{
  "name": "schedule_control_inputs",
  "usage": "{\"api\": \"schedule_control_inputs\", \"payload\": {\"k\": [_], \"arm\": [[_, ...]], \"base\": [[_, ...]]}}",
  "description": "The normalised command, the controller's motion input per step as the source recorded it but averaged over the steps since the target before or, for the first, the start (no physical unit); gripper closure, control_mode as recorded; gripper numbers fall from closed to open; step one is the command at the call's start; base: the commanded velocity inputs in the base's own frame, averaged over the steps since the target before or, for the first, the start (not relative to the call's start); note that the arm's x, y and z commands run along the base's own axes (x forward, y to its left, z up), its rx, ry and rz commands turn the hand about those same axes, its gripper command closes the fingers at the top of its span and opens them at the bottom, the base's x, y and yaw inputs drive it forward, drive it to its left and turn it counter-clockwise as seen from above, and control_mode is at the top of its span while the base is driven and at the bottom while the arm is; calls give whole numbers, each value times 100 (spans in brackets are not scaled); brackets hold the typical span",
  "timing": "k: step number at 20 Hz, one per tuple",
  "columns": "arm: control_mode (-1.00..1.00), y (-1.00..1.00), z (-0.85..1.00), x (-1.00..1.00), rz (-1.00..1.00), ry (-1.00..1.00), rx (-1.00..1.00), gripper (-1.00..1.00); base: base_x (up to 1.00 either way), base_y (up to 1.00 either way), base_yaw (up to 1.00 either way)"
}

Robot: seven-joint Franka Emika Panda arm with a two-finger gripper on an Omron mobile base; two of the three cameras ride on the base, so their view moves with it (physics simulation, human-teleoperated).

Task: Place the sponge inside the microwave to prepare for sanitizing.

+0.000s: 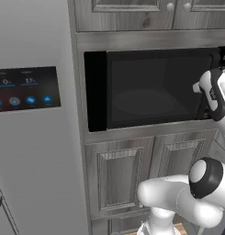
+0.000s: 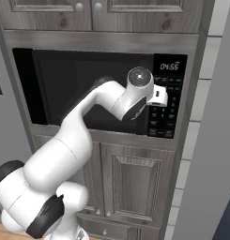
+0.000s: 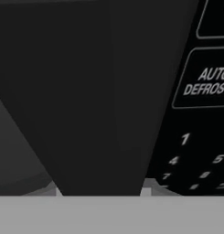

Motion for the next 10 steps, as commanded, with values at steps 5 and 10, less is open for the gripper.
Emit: {"api": "schedule_control_inputs", "payload": {"k": [5,10], "arm": [[-100,0,-1,-27,0,0,0,100],[-100,2,0,-69,0,-1,0,100]], "base": [[0,0,0],[0,0,0]]}}
